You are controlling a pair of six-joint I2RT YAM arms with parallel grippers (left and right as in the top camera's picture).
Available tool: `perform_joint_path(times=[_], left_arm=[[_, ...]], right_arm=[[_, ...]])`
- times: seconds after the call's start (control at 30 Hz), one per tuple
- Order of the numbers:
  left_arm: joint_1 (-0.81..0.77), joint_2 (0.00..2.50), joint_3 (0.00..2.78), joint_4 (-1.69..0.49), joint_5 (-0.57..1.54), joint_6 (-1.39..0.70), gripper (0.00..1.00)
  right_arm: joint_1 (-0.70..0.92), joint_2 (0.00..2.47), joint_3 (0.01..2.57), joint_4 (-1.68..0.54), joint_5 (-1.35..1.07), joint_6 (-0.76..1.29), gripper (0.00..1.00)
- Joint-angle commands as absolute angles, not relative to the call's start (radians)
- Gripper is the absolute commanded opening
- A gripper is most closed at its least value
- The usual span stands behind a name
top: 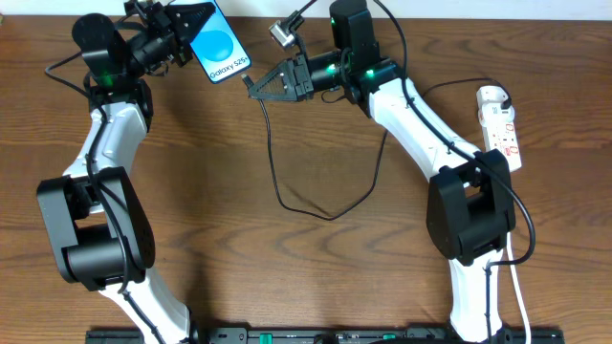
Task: Plug charger to phone and switch on socket
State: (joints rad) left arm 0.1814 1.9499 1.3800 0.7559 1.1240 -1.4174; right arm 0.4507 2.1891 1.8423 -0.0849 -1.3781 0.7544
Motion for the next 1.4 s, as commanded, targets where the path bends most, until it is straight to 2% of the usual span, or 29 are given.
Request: perform_joint_path(times=[0.0,1.37], left_arm=[[0.184,1.935,1.391,0.769,1.133,-1.423,0.07],[0.160,1.935,1.391,0.769,1.161,-1.412,0.07]], right_arm=[[0.470,2.197,1.849,-0.081,-1.409,0.758,0.01],[0.471,2.197,1.849,-0.070,-1.387,0.771,0.01]])
